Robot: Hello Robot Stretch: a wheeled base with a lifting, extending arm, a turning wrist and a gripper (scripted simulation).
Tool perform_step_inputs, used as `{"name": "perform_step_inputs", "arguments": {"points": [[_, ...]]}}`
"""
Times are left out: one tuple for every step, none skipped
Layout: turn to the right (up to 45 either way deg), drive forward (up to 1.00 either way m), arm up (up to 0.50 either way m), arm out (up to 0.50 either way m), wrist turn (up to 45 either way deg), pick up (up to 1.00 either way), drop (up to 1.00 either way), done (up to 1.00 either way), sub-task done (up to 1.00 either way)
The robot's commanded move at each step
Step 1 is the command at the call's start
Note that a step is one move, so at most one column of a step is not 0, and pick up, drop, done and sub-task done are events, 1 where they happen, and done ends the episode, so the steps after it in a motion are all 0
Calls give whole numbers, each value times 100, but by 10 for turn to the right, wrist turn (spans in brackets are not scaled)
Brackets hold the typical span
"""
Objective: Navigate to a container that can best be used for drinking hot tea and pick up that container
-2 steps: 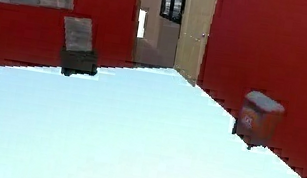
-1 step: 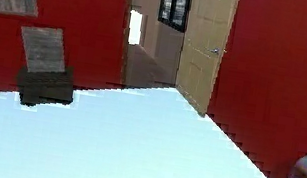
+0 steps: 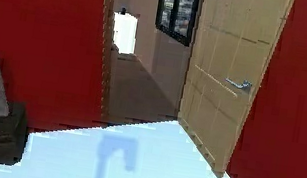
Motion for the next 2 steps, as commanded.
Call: {"name": "perform_step_inputs", "arguments": {"points": [[0, 100, 0, 0, 0, 0, 0, 0, 0], [0, 95, 0, 0, 0, 0, 0, 0, 0]]}}
